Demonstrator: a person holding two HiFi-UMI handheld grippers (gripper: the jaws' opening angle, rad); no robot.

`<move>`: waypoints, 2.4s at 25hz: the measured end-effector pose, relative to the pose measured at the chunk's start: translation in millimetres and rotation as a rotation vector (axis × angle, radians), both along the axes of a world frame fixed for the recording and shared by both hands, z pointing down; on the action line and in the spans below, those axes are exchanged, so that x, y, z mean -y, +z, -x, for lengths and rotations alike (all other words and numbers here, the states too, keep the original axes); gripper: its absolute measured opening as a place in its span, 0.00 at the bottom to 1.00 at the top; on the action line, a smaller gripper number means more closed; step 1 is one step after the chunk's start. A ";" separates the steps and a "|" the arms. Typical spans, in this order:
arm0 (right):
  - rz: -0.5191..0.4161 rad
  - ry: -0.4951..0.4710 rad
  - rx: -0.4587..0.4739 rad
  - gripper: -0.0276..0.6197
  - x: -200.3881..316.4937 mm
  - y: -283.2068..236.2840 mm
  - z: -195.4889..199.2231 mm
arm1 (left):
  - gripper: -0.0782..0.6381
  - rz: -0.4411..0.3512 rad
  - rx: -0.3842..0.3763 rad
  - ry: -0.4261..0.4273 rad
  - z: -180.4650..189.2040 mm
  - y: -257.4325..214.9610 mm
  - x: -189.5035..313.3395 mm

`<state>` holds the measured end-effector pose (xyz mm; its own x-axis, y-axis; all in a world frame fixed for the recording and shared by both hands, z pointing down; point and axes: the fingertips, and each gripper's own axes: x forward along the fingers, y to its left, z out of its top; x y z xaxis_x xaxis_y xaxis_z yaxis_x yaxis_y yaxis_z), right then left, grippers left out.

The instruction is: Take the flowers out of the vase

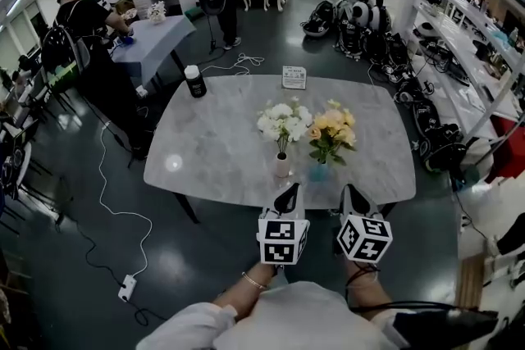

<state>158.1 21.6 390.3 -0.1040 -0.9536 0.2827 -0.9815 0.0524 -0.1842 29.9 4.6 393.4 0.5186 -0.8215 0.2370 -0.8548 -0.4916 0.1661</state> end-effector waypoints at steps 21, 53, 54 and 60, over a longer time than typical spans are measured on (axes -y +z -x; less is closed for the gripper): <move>0.088 0.064 0.070 0.05 79.2 33.6 -23.9 | 0.11 0.129 0.059 0.077 -30.3 51.8 75.5; 0.243 -0.060 0.202 0.05 82.8 110.8 -48.6 | 0.30 0.238 0.066 0.111 -84.3 142.4 91.2; 0.247 -0.062 0.205 0.05 83.4 114.8 -49.6 | 0.30 0.239 0.069 0.108 -84.7 145.8 92.8; 0.278 -0.067 0.224 0.05 86.7 133.0 -54.8 | 0.37 0.237 0.088 0.117 -90.6 161.4 98.2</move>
